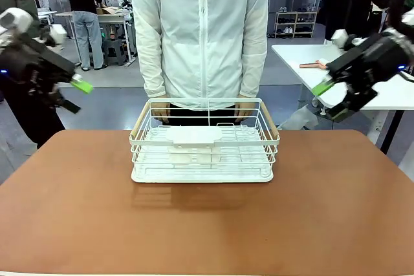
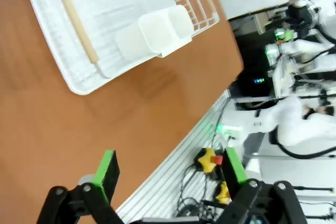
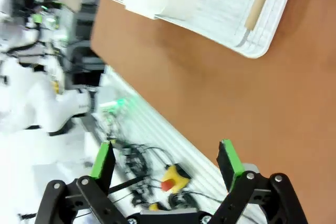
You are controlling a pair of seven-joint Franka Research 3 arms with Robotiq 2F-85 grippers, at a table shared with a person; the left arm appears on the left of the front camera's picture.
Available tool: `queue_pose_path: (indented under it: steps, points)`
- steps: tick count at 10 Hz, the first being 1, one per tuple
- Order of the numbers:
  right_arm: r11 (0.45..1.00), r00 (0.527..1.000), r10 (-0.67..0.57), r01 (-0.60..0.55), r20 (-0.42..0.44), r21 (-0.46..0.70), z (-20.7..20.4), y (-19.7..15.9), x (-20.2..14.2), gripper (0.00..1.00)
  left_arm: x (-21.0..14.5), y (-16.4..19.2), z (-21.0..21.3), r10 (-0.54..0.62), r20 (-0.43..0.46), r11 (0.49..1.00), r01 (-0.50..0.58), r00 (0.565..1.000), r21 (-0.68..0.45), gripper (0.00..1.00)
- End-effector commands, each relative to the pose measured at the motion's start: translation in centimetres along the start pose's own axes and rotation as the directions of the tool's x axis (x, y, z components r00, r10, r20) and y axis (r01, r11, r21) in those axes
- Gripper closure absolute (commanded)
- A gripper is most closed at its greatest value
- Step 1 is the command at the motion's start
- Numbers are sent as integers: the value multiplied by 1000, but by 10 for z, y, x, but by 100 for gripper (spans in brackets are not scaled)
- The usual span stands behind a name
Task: Clean the table.
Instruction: Pick up the Lint Roller when the human hands it over.
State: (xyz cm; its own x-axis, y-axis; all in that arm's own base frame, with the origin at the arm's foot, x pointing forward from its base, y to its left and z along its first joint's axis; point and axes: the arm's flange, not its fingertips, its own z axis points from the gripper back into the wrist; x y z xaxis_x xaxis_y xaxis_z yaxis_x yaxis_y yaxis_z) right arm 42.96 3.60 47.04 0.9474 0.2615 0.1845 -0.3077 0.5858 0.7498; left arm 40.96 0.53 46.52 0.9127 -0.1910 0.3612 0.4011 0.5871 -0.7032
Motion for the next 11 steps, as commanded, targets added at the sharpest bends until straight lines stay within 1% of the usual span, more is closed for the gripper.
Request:
queue_pose_path:
  steps: [1, 2, 3, 4, 5, 6, 7, 8, 10, 11]
  points:
    - [973, 987, -133, 111, 95, 202, 50, -28, -7, 0, -5, 31, 34, 69, 74, 993, -61, 995, -96, 0]
    - [944, 971, -207, 167, 117, 283, 73, -41, -16, 0, -13, 43, 57, 107, 133, 986, -88, 985, -142, 0]
    - [897, 949, -285, 215, 135, 386, 98, -59, -26, 0, -21, 54, 81, 141, 173, 977, -108, 975, -185, 0]
    - [875, 935, -311, 211, 172, 436, 118, -74, -35, 0, -29, 60, 101, 166, 223, 970, -118, 961, -213, 0]
    - [863, 916, -345, 223, 207, 453, 135, -92, -44, 0, -36, 67, 119, 182, 239, 964, -125, 954, -236, 0]
    - [853, 929, -329, 215, 171, 475, 149, -107, -53, 0, -42, 75, 132, 189, 240, 959, -126, 952, -253, 0]
    - [851, 935, -327, 228, 138, 472, 161, -125, -60, 0, -49, 80, 143, 194, 227, 951, -126, 954, -283, 0]
    - [853, 944, -309, 223, 113, 471, 168, -135, -65, 0, -53, 80, 147, 177, 229, 955, -110, 957, -276, 0]
    - [872, 953, -282, 207, 111, 443, 175, -143, -68, 0, -56, 77, 156, 176, 238, 958, -112, 955, -262, 0]
    - [870, 953, -284, 210, 105, 446, 177, -147, -67, 0, -56, 76, 158, 185, 220, 958, -126, 958, -256, 0]
